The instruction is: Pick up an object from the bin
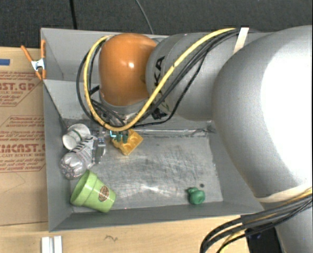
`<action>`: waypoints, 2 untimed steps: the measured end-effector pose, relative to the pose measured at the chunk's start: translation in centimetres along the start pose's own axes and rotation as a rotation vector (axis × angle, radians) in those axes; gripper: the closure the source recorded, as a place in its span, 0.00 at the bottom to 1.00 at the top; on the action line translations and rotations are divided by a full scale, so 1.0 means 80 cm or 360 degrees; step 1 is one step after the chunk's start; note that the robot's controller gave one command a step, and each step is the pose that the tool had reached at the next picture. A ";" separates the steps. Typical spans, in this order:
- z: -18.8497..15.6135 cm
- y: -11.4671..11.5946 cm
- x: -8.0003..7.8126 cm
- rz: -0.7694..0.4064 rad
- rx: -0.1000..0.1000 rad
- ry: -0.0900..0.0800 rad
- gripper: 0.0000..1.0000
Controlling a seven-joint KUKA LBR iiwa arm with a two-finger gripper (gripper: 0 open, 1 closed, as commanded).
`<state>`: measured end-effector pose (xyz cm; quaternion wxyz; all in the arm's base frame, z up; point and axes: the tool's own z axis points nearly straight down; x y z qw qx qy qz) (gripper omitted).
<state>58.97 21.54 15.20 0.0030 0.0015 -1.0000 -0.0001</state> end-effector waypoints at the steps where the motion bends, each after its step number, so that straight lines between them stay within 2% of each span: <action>1: -0.006 -0.001 -0.003 0.0003 -0.0002 -0.0011 0.00; 2: -0.019 -0.029 0.016 -0.0285 -0.0002 -0.0009 0.00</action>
Offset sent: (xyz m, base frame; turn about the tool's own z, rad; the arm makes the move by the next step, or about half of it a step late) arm -0.0240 -0.0521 0.0286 -0.3400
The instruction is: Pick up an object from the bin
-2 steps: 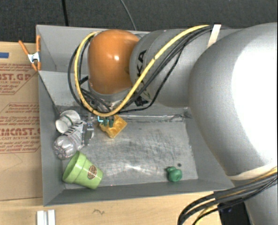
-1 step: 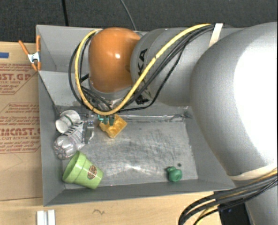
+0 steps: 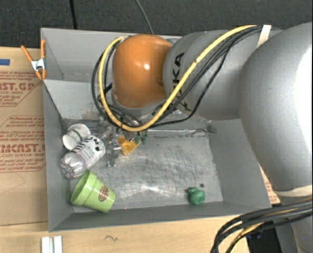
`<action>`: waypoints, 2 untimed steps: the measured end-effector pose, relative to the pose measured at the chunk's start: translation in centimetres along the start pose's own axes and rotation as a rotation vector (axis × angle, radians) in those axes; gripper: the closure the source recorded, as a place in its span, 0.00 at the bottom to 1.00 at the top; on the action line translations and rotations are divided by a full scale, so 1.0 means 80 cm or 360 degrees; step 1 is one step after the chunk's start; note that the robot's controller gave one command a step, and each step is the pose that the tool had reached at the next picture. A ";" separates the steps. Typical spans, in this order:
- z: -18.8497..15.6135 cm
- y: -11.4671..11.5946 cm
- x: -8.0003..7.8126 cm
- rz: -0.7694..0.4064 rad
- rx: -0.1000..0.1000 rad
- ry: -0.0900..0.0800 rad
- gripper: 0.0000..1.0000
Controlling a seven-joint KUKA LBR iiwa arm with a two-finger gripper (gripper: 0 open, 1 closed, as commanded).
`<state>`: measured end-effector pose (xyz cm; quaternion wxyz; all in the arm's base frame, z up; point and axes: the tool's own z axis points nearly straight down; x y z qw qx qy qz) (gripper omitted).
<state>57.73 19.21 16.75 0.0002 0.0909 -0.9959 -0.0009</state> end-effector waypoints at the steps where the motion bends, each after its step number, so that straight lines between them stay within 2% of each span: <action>1: 0.002 0.027 0.013 -0.0199 0.0005 -0.0003 0.00; 2: 0.048 0.033 -0.002 -0.0225 -0.0003 -0.0015 0.00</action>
Offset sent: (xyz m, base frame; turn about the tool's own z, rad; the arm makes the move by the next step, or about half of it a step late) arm -0.0003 0.0175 -0.0489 -0.1398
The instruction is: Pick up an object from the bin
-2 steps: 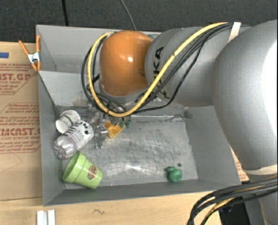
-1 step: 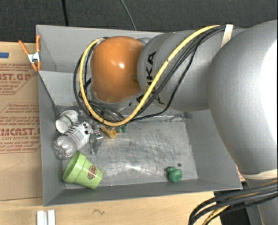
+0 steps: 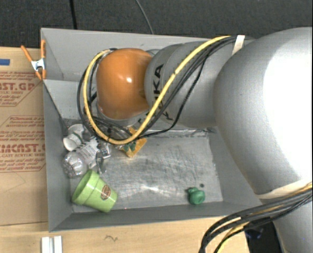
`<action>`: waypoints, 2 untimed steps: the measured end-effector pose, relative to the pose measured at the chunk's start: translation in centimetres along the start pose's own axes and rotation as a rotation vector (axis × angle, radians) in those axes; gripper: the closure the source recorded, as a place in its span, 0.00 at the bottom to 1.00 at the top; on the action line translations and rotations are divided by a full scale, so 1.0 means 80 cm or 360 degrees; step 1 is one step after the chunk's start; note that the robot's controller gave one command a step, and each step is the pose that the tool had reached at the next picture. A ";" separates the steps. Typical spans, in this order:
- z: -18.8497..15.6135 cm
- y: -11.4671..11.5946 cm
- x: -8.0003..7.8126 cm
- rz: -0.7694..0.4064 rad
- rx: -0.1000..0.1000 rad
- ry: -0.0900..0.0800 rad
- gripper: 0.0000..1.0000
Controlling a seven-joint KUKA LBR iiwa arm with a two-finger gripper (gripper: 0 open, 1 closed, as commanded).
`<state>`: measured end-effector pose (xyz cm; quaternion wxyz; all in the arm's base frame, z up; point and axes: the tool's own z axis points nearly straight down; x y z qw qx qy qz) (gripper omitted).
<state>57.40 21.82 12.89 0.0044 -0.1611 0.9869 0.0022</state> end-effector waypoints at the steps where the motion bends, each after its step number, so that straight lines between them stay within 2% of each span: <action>1: 0.058 -0.043 0.015 0.0024 0.0002 0.0005 0.00; 2: 0.009 0.030 0.024 -0.0571 0.0004 0.0011 1.00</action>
Offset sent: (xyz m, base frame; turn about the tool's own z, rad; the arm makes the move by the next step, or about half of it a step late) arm -0.0272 0.0171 -0.0082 -0.3599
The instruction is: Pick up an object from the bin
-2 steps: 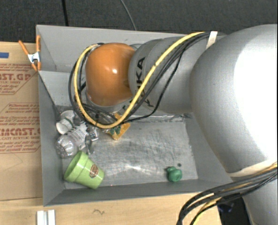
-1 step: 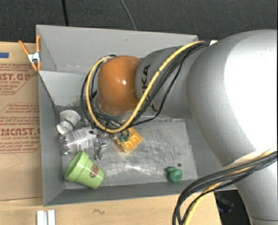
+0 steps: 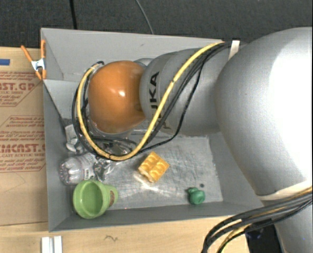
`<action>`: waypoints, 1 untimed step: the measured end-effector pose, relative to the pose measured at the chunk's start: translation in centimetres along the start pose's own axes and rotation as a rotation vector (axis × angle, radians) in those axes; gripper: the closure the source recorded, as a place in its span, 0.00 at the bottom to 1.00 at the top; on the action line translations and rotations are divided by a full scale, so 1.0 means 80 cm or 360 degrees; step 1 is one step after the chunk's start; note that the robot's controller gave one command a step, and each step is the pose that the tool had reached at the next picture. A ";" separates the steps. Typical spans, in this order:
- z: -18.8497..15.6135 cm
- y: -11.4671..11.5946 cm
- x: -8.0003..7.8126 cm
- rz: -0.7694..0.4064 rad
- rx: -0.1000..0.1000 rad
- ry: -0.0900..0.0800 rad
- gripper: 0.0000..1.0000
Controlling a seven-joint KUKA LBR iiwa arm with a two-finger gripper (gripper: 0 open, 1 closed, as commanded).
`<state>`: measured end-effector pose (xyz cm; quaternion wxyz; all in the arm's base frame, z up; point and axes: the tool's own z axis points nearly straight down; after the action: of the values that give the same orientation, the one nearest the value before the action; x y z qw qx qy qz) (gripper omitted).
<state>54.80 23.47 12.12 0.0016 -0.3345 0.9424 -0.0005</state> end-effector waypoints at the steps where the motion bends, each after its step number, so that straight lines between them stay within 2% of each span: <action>1: 0.000 0.000 0.000 0.0001 0.0000 0.0000 1.00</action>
Offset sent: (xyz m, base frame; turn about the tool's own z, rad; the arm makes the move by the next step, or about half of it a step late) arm 0.0160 -0.0107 0.1151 -0.0619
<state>54.81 23.46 12.12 0.0016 -0.3343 0.9425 -0.0004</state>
